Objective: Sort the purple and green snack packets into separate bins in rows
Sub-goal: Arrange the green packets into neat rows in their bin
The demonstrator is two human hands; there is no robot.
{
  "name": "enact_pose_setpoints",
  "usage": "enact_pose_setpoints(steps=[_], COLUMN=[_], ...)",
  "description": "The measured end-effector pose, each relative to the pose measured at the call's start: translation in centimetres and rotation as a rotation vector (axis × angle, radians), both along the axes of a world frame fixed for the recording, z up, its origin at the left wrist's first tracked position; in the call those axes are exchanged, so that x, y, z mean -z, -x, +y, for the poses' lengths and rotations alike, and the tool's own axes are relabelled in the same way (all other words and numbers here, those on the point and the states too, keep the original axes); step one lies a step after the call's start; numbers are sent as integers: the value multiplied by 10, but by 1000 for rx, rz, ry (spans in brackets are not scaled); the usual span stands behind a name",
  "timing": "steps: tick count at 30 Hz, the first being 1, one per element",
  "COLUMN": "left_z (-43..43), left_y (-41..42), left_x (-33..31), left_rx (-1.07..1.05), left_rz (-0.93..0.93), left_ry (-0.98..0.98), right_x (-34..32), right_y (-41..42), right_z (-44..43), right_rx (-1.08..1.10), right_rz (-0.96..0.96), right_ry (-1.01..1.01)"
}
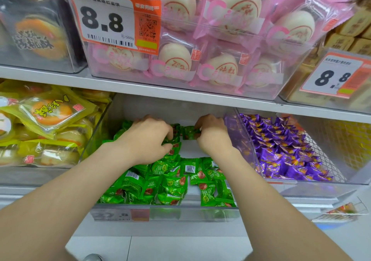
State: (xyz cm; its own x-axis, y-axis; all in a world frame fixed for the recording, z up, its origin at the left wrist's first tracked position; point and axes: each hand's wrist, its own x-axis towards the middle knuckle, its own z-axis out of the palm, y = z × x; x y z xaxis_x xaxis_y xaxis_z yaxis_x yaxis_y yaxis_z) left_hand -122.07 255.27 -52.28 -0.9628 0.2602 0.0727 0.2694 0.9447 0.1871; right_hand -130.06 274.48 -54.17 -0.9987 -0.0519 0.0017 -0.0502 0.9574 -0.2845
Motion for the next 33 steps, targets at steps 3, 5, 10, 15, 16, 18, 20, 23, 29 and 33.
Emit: enact_pose_setpoints(steps=[3,5,10,15,16,18,20,23,29,33], left_z=[-2,-3,-6,-4,-3,-2,-1,0,0,1], left_y=[-2,-2,-1,1,2,2,2,2,1,-1], left_x=[1,1,3,5,6,7,7,7,4,3], left_rx=[-1,-4,-2,10,13,16,20,19,16,26], left_rz=[-17,-24,-47,-29,-26,-16,-8,-8,-19,-31], left_ry=[26,25,15,13,14,15,17,25,19,17], right_x=[12,18,23,25,24,22,21,13,-22,-23], right_y=[10,14,18,20,20,18,16,11,-18,-43], right_z=[-8,-9,-6,-4,-4,-4,-3,-2,-1,10], right_rx=[22,30,22,-9,-13,-25,-35,-34,-301,-463], right_rz=[-24,-30,-51,-70,-65,-56,-52,-44,-256,-388], right_ry=[1,12,65,48,42,33,29,-7,-200,-242])
